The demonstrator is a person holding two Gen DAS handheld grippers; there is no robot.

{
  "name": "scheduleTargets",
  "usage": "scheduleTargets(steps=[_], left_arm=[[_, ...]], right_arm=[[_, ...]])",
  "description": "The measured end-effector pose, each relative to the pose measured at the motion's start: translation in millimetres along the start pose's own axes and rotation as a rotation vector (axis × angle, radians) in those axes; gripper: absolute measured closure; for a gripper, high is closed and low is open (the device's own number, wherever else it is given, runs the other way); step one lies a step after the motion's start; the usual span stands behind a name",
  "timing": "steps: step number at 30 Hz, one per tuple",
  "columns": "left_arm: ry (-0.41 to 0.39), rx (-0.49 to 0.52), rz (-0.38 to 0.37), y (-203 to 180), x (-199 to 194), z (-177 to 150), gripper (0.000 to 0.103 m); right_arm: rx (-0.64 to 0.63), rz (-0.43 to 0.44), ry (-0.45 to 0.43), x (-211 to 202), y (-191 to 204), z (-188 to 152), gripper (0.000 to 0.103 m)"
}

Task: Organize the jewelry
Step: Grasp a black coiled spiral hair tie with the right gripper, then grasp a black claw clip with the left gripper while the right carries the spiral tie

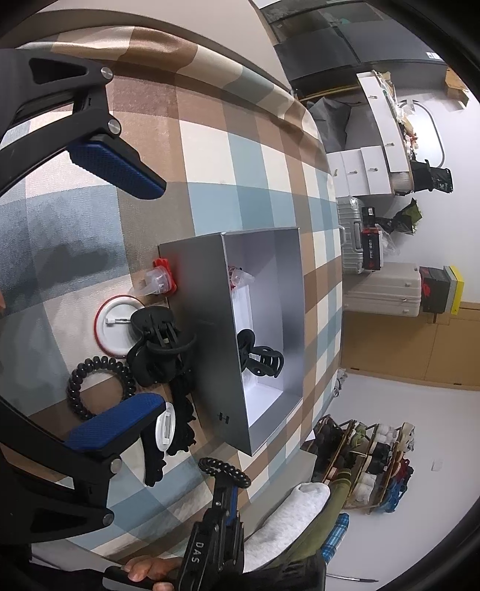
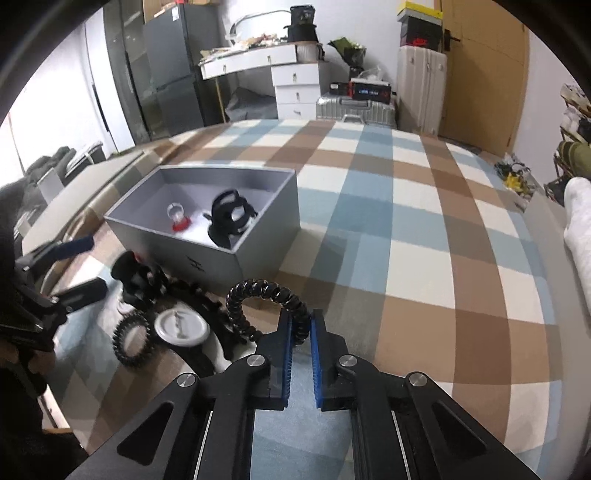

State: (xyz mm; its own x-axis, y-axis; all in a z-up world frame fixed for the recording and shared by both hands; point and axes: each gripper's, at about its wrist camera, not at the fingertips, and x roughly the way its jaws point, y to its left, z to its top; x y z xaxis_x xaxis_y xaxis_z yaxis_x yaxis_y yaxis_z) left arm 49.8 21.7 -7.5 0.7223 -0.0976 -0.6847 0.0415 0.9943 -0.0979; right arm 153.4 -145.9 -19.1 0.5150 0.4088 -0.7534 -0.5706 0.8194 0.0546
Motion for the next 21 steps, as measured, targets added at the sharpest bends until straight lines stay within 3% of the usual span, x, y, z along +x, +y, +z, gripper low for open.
scheduleTargets(steps=[8, 12, 15, 21], left_arm=[[0.06, -0.09, -0.096, 2.0, 13.3, 3.1, 0.002], [0.07, -0.049, -0.106, -9.9, 14.9, 2.8, 0.019], [0.089, 0.023, -0.06, -24.1, 19.4, 1.5, 0.029], [0.088, 0.094, 0.006, -32.6, 20.5, -0.2, 0.034]], right_arm=[[-0.004, 0.023, -0.032, -6.9, 4.4, 3.6, 0.095], [-0.004, 0.03, -0.035, -8.9, 4.7, 3.5, 0.095], [-0.005, 0.033, -0.037, -10.5, 4.9, 3.8, 0.095], [-0.012, 0.042, -0.034, -11.5, 8.1, 4.1, 0.095]])
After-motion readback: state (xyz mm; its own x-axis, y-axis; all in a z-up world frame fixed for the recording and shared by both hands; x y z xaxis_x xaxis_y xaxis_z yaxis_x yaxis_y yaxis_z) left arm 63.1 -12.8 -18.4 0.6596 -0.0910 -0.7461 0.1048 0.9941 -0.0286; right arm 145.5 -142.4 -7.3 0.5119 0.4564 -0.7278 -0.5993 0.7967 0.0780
